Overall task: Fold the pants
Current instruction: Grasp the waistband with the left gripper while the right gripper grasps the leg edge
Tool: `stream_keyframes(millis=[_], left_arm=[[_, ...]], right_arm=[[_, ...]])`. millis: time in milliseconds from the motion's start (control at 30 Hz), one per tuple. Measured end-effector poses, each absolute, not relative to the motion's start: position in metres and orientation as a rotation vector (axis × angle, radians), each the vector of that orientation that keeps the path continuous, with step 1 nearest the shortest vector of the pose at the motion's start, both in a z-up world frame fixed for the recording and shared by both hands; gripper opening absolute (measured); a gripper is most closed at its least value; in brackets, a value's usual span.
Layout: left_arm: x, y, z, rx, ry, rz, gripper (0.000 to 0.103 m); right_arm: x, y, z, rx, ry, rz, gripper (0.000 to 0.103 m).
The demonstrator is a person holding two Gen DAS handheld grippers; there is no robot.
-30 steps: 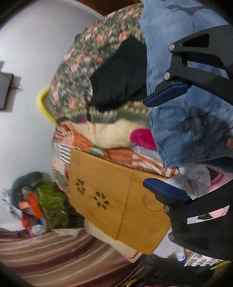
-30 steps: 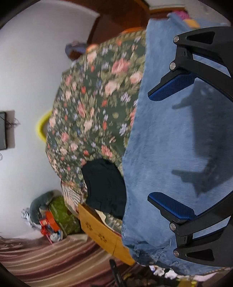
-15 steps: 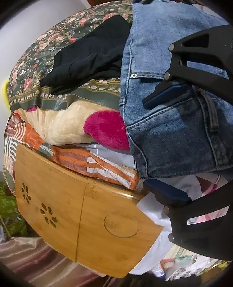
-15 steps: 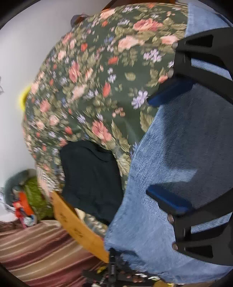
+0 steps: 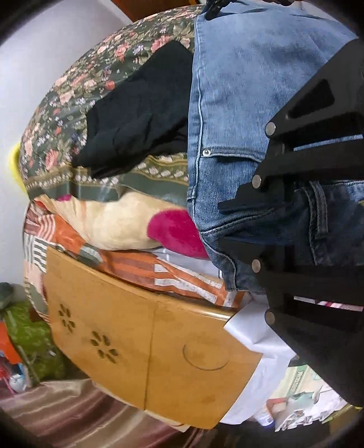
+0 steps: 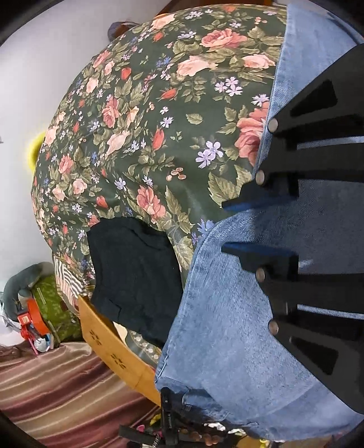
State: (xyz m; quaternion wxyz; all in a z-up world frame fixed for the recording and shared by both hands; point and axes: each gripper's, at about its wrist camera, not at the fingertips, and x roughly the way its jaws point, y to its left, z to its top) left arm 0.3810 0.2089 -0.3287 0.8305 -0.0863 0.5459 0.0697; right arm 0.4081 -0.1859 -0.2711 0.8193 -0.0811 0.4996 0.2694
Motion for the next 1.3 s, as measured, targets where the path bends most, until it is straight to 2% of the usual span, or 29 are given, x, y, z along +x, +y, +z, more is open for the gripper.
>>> stream_keyframes(millis=[67,167,400,733,1033,1300], left_arm=[[0.378,0.205,-0.316,-0.16,1.122,0.147,0.014],[0.375,0.195,-0.299,-0.115,1.08,0.137,0.014],[0.343,0.172,-0.256,-0.038,0.962,0.112,0.013],[0.246,0.147,-0.208,0.032,0.809,0.09,0.011],[0.148,0.126,-0.222,0.123,0.792,0.116,0.011],[0.092,0.122,-0.265,0.104,0.888,0.127,0.011]], right_arm=[[0.404,-0.185,-0.269,-0.177,1.055,0.571,0.011],[0.397,-0.185,-0.262,-0.171,1.029,0.56,0.009],[0.368,-0.203,-0.224,-0.102,0.942,0.543,0.008],[0.273,-0.211,-0.167,-0.16,0.82,0.561,0.008],[0.188,-0.219,-0.176,-0.152,0.85,0.558,0.007],[0.132,-0.22,-0.207,-0.118,0.913,0.549,0.007]])
